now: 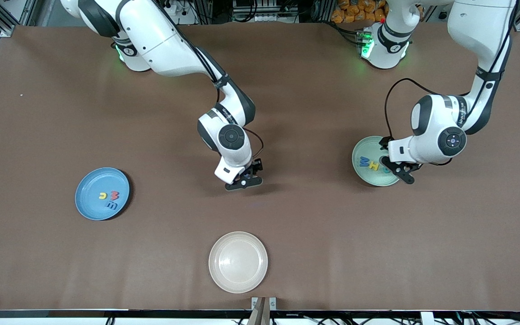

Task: Sort upper and lower case letters into plates
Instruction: 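Release the q on the green plate while the right gripper carries the g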

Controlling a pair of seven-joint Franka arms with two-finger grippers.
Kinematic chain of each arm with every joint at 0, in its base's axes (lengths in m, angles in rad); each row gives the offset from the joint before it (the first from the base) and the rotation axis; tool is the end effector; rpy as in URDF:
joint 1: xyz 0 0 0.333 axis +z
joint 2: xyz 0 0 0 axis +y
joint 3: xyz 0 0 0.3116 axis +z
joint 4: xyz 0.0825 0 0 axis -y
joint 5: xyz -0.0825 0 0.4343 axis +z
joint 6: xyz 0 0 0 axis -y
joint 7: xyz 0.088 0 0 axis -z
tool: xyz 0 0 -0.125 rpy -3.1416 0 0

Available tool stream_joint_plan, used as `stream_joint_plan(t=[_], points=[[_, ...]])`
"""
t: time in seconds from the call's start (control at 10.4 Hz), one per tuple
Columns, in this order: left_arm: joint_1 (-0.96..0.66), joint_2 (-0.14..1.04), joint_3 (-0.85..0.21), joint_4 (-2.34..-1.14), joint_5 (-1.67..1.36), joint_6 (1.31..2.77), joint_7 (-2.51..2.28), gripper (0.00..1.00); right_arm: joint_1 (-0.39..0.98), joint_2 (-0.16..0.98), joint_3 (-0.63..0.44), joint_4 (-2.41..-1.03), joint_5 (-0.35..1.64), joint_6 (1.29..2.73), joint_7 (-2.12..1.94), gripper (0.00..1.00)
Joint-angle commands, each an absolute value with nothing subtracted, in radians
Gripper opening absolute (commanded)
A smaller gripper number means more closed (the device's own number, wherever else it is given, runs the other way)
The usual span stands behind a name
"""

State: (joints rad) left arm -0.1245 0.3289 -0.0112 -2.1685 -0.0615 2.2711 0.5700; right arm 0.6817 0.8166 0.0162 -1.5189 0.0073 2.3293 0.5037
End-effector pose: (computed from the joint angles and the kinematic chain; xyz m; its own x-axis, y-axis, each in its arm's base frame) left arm 0.5577 -0.0788 0.1620 0.7703 -0.6152 -0.1678 -0.5955 -0.7881 0.1557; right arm 0.5687 0.4756 0.1196 0.9830 0.1831 -0.0137 0.1830 -0.9830 -0.0120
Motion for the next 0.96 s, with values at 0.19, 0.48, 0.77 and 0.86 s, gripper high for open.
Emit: stream_joint_plan(t=[0.19,0.48,0.77,0.86], points=[[-0.126,0.278,-0.029,-2.099,-0.143,2.209,0.199,1.0,0.68,0.772,0.018,-1.56,0.008,2.31,0.528,0.0],[-0.126,0.282,-0.035,-1.865,-0.018,1.888,0.072,1.0,0.669,0.744,-0.02,-1.551,0.008,2.312,0.538,0.0],[-0.106,0.284,-0.031,-1.726,0.012,1.734,0.077,1.0,0.669,0.716,-0.165,-1.552,0.008,2.31,0.548,0.0],[-0.112,0.287,-0.032,-1.729,0.014,1.73,0.074,1.0,0.667,0.716,-0.222,-1.557,0.008,2.3,0.543,0.0]])
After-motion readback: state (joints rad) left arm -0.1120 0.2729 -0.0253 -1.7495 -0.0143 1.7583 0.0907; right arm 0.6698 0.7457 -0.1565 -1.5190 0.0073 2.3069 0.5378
